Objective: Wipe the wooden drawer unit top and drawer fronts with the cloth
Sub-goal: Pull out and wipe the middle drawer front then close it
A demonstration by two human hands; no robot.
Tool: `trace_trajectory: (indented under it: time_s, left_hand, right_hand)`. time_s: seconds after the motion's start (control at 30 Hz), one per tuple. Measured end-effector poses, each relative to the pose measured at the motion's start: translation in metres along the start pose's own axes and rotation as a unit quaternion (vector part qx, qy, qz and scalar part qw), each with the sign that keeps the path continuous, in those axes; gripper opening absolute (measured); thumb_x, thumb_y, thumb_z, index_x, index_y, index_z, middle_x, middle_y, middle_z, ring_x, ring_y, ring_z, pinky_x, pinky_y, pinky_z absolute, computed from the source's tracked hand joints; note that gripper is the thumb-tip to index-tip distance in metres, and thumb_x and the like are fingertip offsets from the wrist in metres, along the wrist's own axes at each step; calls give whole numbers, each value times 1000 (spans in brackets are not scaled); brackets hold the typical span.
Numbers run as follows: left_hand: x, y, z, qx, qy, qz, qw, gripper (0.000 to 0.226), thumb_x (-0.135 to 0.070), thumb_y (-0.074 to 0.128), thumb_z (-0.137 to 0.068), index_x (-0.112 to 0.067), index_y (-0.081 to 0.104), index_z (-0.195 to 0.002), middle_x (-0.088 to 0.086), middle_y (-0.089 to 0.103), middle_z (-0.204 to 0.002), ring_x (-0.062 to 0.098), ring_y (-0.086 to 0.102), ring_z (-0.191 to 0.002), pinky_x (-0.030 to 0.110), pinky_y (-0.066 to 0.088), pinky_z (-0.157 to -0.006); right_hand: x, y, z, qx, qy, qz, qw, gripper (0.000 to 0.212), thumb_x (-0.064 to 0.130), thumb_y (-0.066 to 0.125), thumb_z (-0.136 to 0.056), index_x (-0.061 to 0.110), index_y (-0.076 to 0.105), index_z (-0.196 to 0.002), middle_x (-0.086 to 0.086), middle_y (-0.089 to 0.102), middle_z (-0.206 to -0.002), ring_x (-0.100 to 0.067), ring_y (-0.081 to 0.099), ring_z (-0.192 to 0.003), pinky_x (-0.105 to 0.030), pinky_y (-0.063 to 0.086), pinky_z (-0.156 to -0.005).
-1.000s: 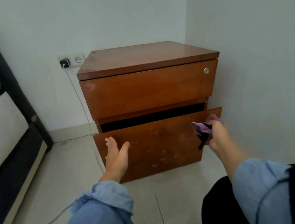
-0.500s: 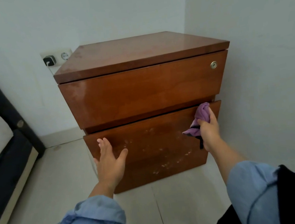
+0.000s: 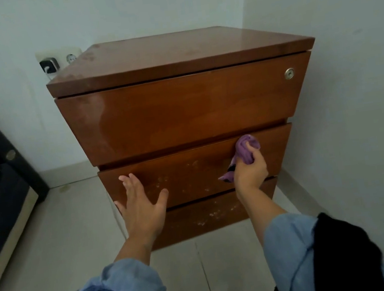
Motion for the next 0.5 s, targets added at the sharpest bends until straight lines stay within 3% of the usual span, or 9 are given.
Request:
trace_trajectory:
  time_s: [0.1,0.3,0.5]
  left_hand:
    - [-1,-1,0,0,-4,4,1000,86,-51,46,-93,-17,-7,-153,3,-15,-161,22,4,-149,49,-7,-118]
    - [0,-12,4,-12,-2,6,1000,79,-50,43,-95,-19,0,-154,1,-7,-162,20,7,-149,46,-4,-119]
    - [11,-31,4,-63,4,71,995,62,-39,42,-99,-21,17,-153,1,20,-159,22,20,-146,41,10,-120]
  right_hand:
    - [-8,20,21,68,-20,69,995,31,8,55,-90,18,62,-119,-5,63,-115,-18,58,-99,-21,40,-81]
    - [-13,44,59,78,-3,85,993,31,2,60,-86,15,67,-114,-9,62,-116,-19,57,-96,-20,38,-79]
    - [-15,70,92,99,-22,83,991,30,1,61,-85,15,67,-112,-8,61,-114,-19,59,-97,-19,40,-77]
Point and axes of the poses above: each hand's wrist, its own z-axis away from the middle knuckle, its own y-axis out of the palm, x = y × z, the point moved 8 cm from there along -z, towards the middle knuckle
